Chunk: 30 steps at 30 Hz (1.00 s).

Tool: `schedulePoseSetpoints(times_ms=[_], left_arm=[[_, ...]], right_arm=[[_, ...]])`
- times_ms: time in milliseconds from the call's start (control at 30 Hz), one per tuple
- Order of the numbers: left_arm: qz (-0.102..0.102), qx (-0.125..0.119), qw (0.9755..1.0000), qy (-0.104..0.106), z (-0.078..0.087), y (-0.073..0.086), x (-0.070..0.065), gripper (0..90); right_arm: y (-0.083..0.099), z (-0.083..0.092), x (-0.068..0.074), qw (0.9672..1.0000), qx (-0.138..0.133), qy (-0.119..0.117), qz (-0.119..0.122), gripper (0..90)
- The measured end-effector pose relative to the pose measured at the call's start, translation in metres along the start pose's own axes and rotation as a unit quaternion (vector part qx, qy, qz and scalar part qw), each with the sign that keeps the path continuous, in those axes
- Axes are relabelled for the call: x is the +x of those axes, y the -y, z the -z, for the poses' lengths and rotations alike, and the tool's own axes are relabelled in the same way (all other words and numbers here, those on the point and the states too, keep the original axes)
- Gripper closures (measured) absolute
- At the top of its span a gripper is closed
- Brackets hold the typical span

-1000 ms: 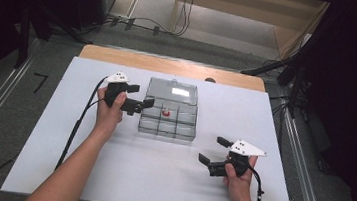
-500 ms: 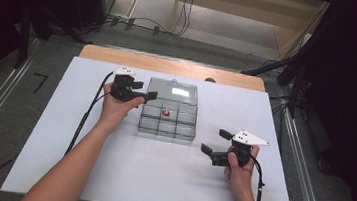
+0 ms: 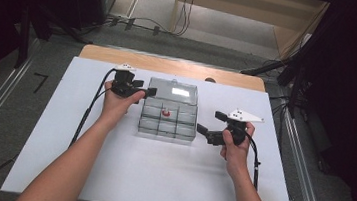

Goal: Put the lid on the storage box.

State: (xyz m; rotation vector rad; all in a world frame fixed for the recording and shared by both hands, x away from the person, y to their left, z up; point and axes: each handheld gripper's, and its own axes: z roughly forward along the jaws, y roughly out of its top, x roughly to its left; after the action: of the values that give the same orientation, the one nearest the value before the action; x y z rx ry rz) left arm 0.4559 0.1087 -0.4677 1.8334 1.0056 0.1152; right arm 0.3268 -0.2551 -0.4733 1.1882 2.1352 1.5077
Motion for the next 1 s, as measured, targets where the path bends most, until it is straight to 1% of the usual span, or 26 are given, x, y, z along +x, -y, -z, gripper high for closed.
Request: schedulePoseSetpoints(times_ms=[67,100,167,200,300,400,433,467,533,600,633,667,767,800,833,933,1000], left_arm=[[0.013,-0.002,0.9999,0.002,0.0,0.0,0.002,23.2],[0.013,-0.001,0.9999,0.0,-0.001,0.0,0.003,23.3],[0.007,0.002,1.0,-0.004,-0.002,0.001,0.003,24.2],[0.007,0.003,1.0,-0.004,-0.002,0.001,0.003,24.4],[0.012,0.005,0.9999,-0.007,-0.004,0.002,0.005,24.8],[0.017,0.009,0.9998,-0.008,-0.006,0.004,0.007,25.1],[0.018,0.011,0.9997,-0.009,-0.008,0.005,0.008,25.1],[0.022,0.014,0.9996,-0.009,-0.009,0.005,0.009,25.2],[0.029,0.02,0.9994,-0.008,-0.012,0.008,0.011,25.2],[0.035,0.022,0.9991,-0.007,-0.015,0.009,0.012,25.2],[0.039,0.023,0.999,-0.005,-0.016,0.01,0.013,25.2],[0.04,0.024,0.9989,-0.005,-0.017,0.01,0.013,25.2],[0.045,0.027,0.9986,-0.005,-0.019,0.011,0.012,25.3],[0.046,0.026,0.9986,-0.005,-0.02,0.012,0.012,25.4],[0.048,0.028,0.9984,-0.006,-0.021,0.012,0.013,25.4],[0.052,0.03,0.9982,-0.005,-0.024,0.013,0.013,26.2],[0.054,0.031,0.998,-0.005,-0.024,0.013,0.013,26.5]], right_arm=[[-0.006,-0.005,-0.003,1.0,0.004,0.006,-0.005,0.0],[-0.008,-0.007,-0.005,0.9999,0.007,0.008,-0.009,0.0],[-0.014,-0.012,-0.008,0.9998,0.007,0.012,-0.016,0.0],[-0.017,-0.015,-0.011,0.9997,0.007,0.01,-0.022,0.0],[-0.024,-0.02,-0.014,0.9995,0.006,0.01,-0.03,0.0],[-0.029,-0.029,-0.018,0.9992,0.013,0.009,-0.037,0.0],[-0.03,-0.031,-0.018,0.9991,0.012,0.011,-0.04,2.9],[-0.031,-0.034,-0.019,0.9989,0.012,0.011,-0.043,2.9],[-0.033,-0.041,-0.022,0.9985,0.021,0.013,-0.049,5.0],[-0.035,-0.049,-0.024,0.9976,0.028,0.027,-0.058,14.3],[-0.037,-0.053,-0.024,0.9969,0.033,0.031,-0.064,15.7],[-0.038,-0.057,-0.026,0.9961,0.042,0.028,-0.072,16.0],[-0.042,-0.067,-0.03,0.9939,0.053,0.023,-0.094,19.2],[-0.044,-0.07,-0.031,0.9931,0.058,0.024,-0.099,20.3],[-0.045,-0.073,-0.033,0.9927,0.063,0.028,-0.099,21.2],[-0.047,-0.082,-0.038,0.9899,0.069,0.031,-0.12,23.9],[-0.047,-0.086,-0.041,0.9882,0.073,0.037,-0.129,25.3]])
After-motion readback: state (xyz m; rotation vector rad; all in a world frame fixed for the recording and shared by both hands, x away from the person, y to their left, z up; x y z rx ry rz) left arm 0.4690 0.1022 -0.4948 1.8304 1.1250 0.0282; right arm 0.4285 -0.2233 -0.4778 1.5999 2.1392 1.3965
